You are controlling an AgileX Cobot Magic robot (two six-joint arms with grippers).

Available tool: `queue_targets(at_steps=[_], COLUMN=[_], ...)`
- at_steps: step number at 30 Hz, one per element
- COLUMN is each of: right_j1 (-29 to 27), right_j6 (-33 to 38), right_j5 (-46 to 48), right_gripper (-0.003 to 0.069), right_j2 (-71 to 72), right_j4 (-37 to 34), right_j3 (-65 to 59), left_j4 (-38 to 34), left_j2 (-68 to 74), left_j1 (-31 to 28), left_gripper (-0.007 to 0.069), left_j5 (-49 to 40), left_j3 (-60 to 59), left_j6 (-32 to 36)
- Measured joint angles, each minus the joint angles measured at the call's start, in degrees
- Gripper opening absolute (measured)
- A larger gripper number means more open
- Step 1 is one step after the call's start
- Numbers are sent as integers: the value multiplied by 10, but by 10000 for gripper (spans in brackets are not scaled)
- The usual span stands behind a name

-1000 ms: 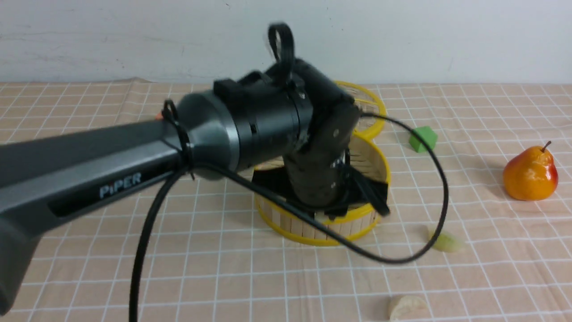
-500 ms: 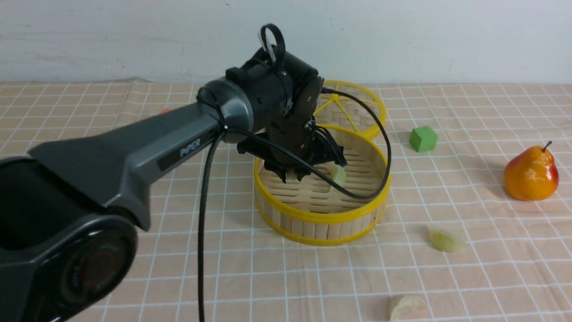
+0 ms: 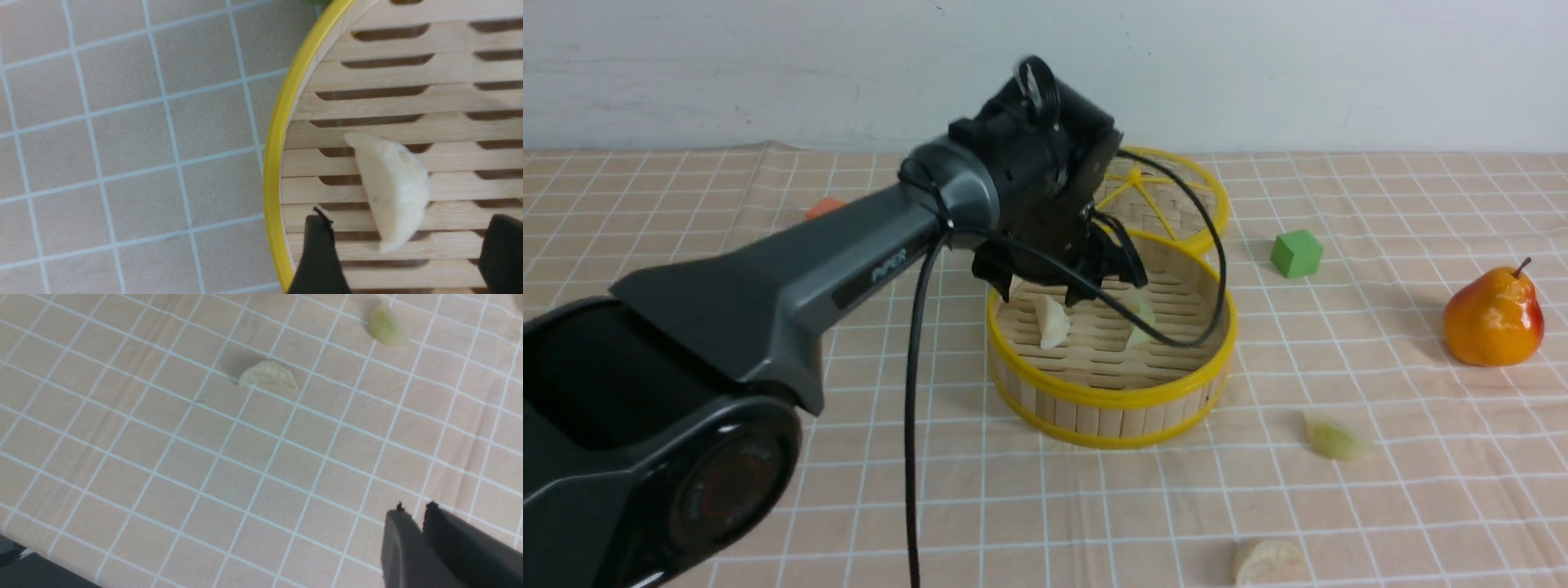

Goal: Put the dumplings into the steamer on the table with the brown tablecloth.
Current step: 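Place the dumpling into the bamboo steamer basket with the left gripper, then reach for and grasp a dumpling lying on the table beside the steamer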

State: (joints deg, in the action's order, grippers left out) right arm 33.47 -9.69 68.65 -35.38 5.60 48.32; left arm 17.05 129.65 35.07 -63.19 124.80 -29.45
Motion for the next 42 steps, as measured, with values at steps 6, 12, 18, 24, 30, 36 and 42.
queue_targets(at_steps=[6, 12, 18, 24, 30, 36, 42], right_j1=[0, 0, 0, 0, 0, 0, 0], right_j6=[-9, -9, -52, -109, -196, -279, -301], right_j5=[-32, -123, -225, -286, -349, -357, -302], right_gripper=[90, 173, 424, 577, 569, 562, 536], right_j2=[-131, -267, -407, -512, -586, -633, -669], right_j4=[8, -33, -67, -68, -60, -25, 1], right_j3=[0, 0, 0, 0, 12, 67, 123], left_j4=[-39, -48, -53, -53, -54, -54, -54], left_j2=[-147, -290, -437, -553, -642, -709, -758], left_j1=[1, 1, 1, 1, 1, 1, 1], left_gripper=[391, 107, -14, -14, -14, -14, -14], left_j5=[-42, -82, -82, -82, -82, -68, -58], left_j3=[9, 1, -97, -245, -400, -487, -513], left_j6=[65, 92, 115, 116, 116, 116, 116])
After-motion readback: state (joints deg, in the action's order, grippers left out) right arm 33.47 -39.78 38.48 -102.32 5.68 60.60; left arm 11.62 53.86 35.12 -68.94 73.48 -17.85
